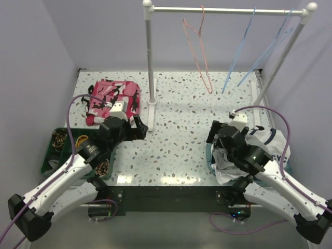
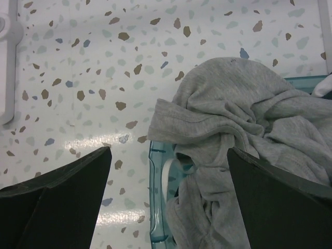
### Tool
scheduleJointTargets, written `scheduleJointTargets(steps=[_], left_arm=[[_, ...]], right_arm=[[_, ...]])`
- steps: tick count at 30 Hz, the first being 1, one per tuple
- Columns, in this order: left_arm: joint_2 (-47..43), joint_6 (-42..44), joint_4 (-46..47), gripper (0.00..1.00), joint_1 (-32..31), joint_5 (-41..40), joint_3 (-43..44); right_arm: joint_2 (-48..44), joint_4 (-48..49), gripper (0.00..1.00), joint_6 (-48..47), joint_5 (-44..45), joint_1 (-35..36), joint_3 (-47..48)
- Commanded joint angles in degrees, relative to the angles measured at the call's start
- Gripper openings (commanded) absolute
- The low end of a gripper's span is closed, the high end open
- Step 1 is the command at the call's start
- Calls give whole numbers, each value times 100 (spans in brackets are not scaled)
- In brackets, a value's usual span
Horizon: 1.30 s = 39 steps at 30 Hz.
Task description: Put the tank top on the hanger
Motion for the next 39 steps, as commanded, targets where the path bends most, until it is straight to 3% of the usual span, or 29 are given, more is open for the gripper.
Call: scheduleJointTargets(steps=[1, 31, 34, 35, 36, 38, 39], left_arm=[[-88, 46, 45, 100, -10, -34, 309], [-220, -33, -79, 100, -10, 142, 177], [-237, -33, -87, 100, -10, 159, 186], [-246, -33, -96, 100, -1, 168, 169], [-281, -24, -96, 98, -10, 194, 177], [-334, 28, -35, 98, -1, 264, 73], [-369, 81, 35, 98, -10, 465, 28]], right_arm=[[30, -168, 99, 205, 369, 13, 175], [2209, 1027, 73, 21, 1187, -31, -124], [2263, 984, 60, 38, 1222, -40, -63], [2219, 809, 40, 73, 1231, -40, -1], [2027, 720, 28, 91, 1222, -48, 34], [1754, 475, 6, 100, 1100, -48, 131], [1465, 378, 1, 83, 1038, -40, 183]])
